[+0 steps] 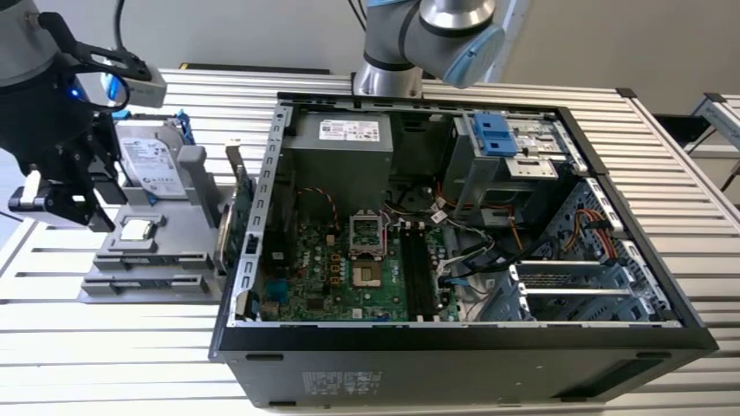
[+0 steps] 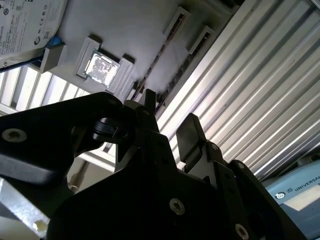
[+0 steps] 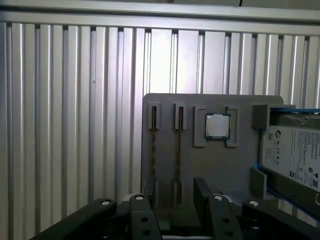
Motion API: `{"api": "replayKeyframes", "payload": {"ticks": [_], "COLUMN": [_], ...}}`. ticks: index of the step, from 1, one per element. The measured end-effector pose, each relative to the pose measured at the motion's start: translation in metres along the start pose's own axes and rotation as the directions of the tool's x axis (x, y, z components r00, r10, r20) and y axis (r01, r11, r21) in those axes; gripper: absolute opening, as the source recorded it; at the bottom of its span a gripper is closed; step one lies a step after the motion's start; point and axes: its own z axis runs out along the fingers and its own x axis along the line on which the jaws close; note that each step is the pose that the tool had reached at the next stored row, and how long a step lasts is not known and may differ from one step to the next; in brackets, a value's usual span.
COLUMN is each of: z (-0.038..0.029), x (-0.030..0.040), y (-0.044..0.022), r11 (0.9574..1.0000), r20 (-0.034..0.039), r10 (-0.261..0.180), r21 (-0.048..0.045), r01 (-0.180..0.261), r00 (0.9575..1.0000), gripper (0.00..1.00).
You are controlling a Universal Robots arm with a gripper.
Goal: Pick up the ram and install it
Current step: 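Pick up the ram and move it above insertion slot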
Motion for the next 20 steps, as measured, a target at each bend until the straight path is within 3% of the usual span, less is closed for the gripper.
{"api": "replayKeyframes", "payload": {"ticks": [20], "z": [0.016], "x": [0.0004], "y": [-0.0002], "r11": [1.0], "r20": [-0.0026], "r10": [0.0], "r21": [0.0006], "r01": [0.0], "r00": [1.0], "gripper": [1.0]}}
